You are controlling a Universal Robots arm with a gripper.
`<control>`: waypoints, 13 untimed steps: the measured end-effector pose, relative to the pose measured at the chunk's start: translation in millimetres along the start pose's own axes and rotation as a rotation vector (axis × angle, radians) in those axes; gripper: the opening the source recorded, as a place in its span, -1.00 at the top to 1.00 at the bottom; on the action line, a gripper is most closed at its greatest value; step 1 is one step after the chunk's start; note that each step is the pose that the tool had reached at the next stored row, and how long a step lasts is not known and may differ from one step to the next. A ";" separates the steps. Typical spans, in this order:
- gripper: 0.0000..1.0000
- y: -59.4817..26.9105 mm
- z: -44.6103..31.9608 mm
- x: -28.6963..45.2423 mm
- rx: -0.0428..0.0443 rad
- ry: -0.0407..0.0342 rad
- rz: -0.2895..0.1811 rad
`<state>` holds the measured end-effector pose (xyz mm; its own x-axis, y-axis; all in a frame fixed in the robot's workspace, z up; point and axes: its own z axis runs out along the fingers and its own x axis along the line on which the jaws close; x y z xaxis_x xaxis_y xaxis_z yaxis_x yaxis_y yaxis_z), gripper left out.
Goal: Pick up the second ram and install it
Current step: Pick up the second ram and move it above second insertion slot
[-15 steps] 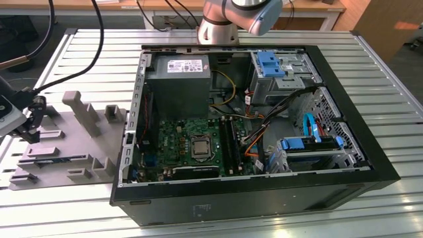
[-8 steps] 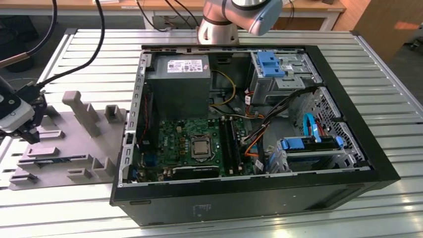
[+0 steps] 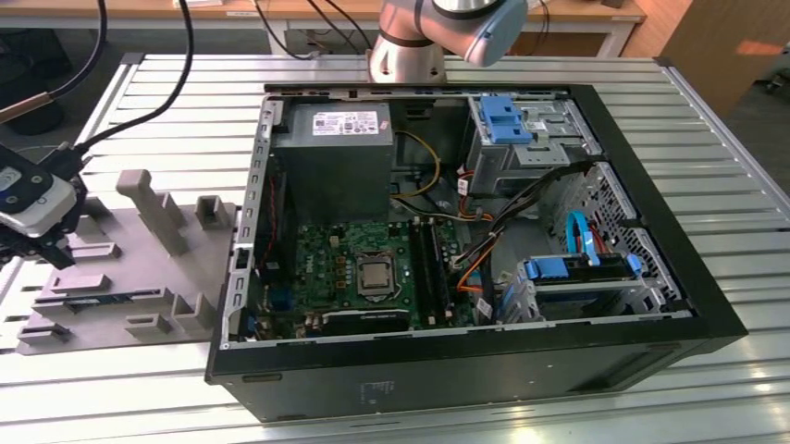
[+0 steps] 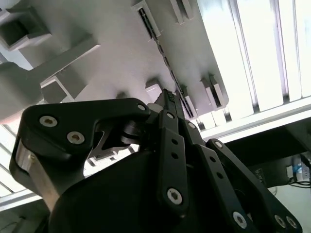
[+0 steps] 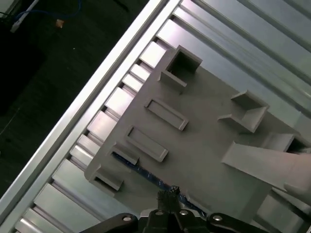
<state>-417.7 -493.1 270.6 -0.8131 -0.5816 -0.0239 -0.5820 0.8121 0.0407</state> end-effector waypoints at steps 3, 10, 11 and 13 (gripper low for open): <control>0.79 0.0 0.4 0.0 -0.0013 0.0022 -0.054; 0.79 -0.1 1.5 0.0 -0.0043 0.0074 -0.181; 0.79 -0.1 1.7 0.0 -0.0048 0.0082 -0.200; 0.79 -0.1 2.0 0.0 -0.0056 0.0096 -0.236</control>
<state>-417.8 -493.1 268.6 -0.6546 -0.7556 -0.0239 -0.7558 0.6535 0.0407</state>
